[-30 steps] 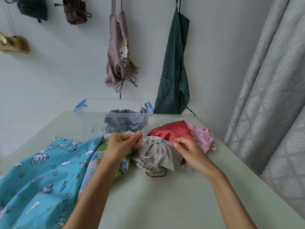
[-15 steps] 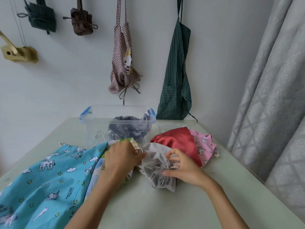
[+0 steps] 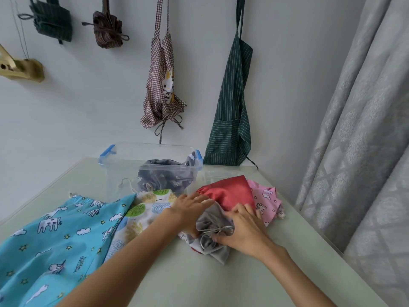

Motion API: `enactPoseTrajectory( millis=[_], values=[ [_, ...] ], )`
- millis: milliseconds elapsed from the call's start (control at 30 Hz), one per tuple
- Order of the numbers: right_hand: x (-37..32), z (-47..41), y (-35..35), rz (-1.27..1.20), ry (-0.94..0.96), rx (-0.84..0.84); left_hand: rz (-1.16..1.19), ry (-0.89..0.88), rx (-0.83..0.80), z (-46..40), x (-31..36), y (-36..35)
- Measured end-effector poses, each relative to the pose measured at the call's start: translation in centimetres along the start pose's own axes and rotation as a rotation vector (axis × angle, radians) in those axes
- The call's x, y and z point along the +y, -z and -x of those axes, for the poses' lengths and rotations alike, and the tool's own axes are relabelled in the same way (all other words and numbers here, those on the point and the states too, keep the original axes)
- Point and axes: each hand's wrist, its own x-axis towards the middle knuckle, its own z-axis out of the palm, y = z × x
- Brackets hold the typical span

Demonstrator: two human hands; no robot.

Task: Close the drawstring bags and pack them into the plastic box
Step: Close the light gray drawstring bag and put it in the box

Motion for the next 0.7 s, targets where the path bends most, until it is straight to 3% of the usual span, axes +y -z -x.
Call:
enactPoseTrajectory(
  millis=[67, 167, 333, 567, 633, 700],
  values=[
    [0.1, 0.5, -0.5, -0.114, -0.067, -0.066, -0.041, 0.022, -0.010, 0.1, 0.5, 0.1],
    [-0.1, 1.1, -0.7, -0.212, -0.120, 0.008, -0.057, 0.060, 0.037, 0.2, 1.2, 0.7],
    [0.0, 2.4, 1.6, -0.110, 0.049, 0.039, 0.099, 0.019, 0.045, 1.8, 1.4, 2.3],
    [-0.3, 1.1, 9.2, -0.510, 0.241, -0.029, 0.463, -0.039, -0.065, 6.2, -3.2, 8.1],
    [-1.2, -0.8, 11.2, -0.530, 0.255, 0.010, 0.484, 0.009, -0.018, 6.9, -5.1, 9.9],
    [-2.4, -3.7, 13.1, -0.540, 0.281, 0.074, 0.452, 0.079, 0.141, 7.1, -7.1, 11.6]
  ],
)
